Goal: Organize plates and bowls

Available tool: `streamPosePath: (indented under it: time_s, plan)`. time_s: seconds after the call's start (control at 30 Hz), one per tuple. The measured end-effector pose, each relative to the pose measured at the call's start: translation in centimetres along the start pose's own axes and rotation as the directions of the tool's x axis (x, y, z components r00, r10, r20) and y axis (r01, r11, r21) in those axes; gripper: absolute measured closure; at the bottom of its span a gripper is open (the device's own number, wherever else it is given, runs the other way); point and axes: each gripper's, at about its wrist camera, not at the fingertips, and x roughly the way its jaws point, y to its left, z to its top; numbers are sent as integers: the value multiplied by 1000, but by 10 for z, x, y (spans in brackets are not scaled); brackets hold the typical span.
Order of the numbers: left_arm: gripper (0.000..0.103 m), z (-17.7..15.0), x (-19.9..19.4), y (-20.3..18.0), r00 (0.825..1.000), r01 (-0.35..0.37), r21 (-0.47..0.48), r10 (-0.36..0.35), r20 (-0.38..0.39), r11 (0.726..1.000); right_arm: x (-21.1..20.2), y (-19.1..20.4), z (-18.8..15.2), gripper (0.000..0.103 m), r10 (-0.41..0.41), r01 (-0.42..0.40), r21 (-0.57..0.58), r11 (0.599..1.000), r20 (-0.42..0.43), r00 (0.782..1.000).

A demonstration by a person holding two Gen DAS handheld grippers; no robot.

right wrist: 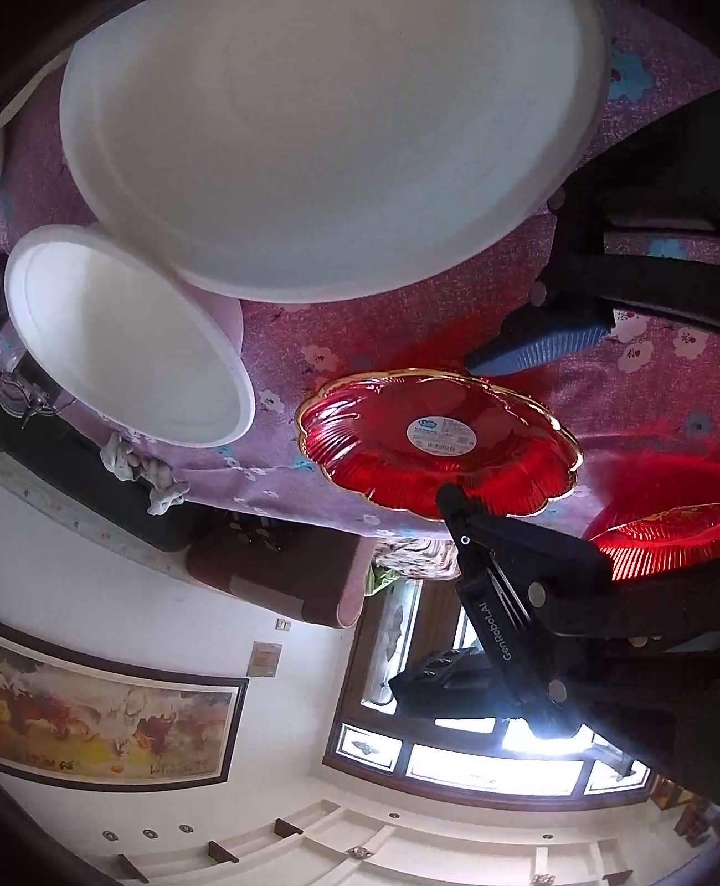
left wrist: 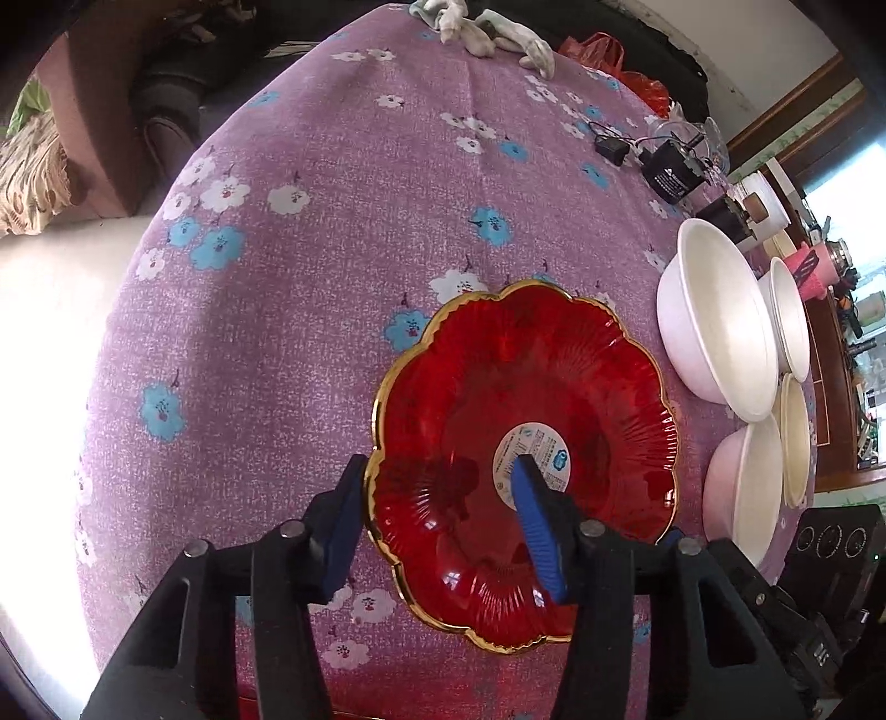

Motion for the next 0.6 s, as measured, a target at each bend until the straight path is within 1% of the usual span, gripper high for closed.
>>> streamPosePath:
  time_s: [0.03,0.13,0.2,0.23,0.27,0.33,0.4,0.43,0.47,0.5,0.53,0.6]
  plan:
    - [56,0,0,1,1000,1,-3,-1,-4,1000,0,-2,0,53,1,-1,11,1000,3,1000]
    - [58,-2,-2,4,1000,2,-8,-2,-7,1000,-1,-4,0,57,-3,3,14,1000,8,1000]
    - [60,-4,-4,6,1000,-6,-9,6,-7,1000,-2,-4,0,61,-22,22,3,1000,13,1000]
    - [62,-4,-4,7,1000,-8,-12,8,-6,1000,-1,-3,0,64,-31,31,0,1000,17,999]
    - [67,-4,-4,8,1000,-9,-19,9,-7,1000,-1,-4,0,65,-42,42,1,999,18,999]
    - [71,-4,-3,10,1000,-15,-26,14,-9,1000,3,-7,1,69,-70,70,7,998,9,998]
    - [78,-4,-2,11,1000,-21,-28,21,-16,999,8,-14,2,69,-77,77,29,997,-11,997]
    - [80,-4,-1,12,1000,-23,-31,22,-17,999,10,-15,2,73,-80,81,36,996,-16,997]
    - [86,-4,-1,13,1000,-22,-38,22,-17,999,11,-16,3,78,-93,94,34,995,-16,996]
    - [91,-4,-1,15,1000,-19,-45,18,-19,999,11,-16,3,80,-107,107,30,994,-11,994]
    - [92,-4,-1,17,1000,-11,-52,10,-21,999,11,-16,3,85,-115,115,25,993,-5,993]
    - [92,-5,-2,19,1000,-2,-60,0,-24,998,9,-14,3,89,-117,117,7,993,11,993]
